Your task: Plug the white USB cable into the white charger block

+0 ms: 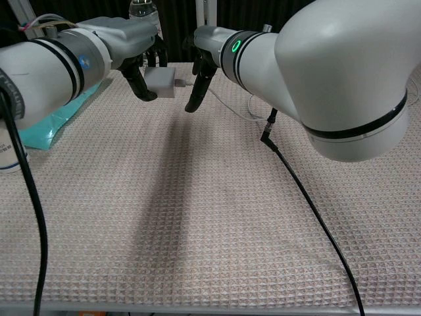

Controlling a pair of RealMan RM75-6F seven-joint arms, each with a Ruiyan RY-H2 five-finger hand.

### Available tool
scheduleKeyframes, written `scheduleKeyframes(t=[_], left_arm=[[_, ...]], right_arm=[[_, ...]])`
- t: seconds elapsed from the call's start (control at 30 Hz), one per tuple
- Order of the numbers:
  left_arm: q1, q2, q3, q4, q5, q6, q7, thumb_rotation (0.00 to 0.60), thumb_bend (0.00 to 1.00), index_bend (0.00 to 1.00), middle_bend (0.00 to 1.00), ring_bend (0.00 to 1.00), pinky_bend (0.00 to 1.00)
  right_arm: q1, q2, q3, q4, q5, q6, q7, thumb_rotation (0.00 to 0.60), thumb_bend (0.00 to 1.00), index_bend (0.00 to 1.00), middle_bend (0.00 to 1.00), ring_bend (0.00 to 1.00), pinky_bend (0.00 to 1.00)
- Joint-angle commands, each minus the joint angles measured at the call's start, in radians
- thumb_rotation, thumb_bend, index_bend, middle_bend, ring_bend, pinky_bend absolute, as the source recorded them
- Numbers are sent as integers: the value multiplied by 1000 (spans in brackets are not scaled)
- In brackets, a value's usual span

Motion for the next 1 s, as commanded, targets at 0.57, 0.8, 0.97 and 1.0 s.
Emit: scheduleKeyframes(t=[0.57, 0.8, 0.97, 1.0], left_arm=[[155, 126, 90, -3, 113, -86, -255, 600, 218, 124, 163, 0, 102], [368, 333, 192, -115, 365, 129, -438, 600, 211, 159, 164, 0, 68], [512, 454, 278, -139, 507, 241, -559, 600, 208, 170, 166, 0, 49], [547, 476, 298, -144, 532, 267, -585, 600, 207, 175, 167, 0, 43]], right_arm=[[-267, 401, -211, -378, -233, 112, 49, 600, 1, 0, 165, 31, 64], [-501, 658, -360, -528, -551, 170, 291, 600, 138, 60, 187, 31, 67], [-669, 761, -462, -515, -799, 263, 493, 600, 151, 86, 190, 31, 67], [-706, 775, -482, -506, -842, 289, 533, 600, 151, 88, 192, 31, 67]])
